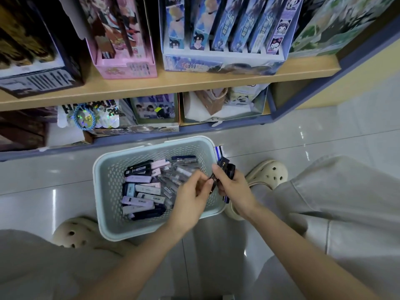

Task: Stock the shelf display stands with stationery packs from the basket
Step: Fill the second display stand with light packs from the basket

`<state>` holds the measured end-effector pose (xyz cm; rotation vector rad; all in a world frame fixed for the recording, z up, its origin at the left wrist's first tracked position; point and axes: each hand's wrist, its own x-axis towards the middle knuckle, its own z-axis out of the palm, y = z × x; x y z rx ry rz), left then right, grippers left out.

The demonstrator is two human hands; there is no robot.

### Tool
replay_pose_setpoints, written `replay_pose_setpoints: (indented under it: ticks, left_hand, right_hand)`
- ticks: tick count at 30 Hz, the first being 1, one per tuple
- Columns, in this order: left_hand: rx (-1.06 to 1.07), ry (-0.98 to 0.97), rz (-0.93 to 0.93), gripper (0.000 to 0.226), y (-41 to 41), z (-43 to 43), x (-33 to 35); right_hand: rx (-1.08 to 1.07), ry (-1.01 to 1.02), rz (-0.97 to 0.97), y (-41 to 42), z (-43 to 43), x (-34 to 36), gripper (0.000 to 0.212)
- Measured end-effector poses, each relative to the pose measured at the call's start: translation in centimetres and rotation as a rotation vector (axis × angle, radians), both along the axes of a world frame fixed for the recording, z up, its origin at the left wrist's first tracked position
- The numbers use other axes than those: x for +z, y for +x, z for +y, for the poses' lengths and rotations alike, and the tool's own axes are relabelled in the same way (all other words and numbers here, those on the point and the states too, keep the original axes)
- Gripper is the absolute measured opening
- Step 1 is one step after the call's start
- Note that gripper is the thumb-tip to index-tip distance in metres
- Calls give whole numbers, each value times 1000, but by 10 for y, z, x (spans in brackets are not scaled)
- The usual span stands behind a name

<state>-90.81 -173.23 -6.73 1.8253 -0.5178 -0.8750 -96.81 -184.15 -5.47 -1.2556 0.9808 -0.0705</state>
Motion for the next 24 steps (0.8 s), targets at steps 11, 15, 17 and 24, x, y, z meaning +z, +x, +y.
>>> replay_pose_setpoints:
  ticks: [11,15,17,24]
  left_hand:
    - [108,-19,87,12,-1,19,12]
    - [-71,25,-276,7,14,29,-8]
    - [-40,111,-257,8,30,26,-28]
    - [304,395,187,47,66,-14,-95]
  right_hand:
    - [49,49,59,13,27,2,24]
    - [-92,-33,64,13,24,2,26]
    - [-137,-69,92,11,16,1,23]
    - [-192,-11,88,8,-6,-9,20]
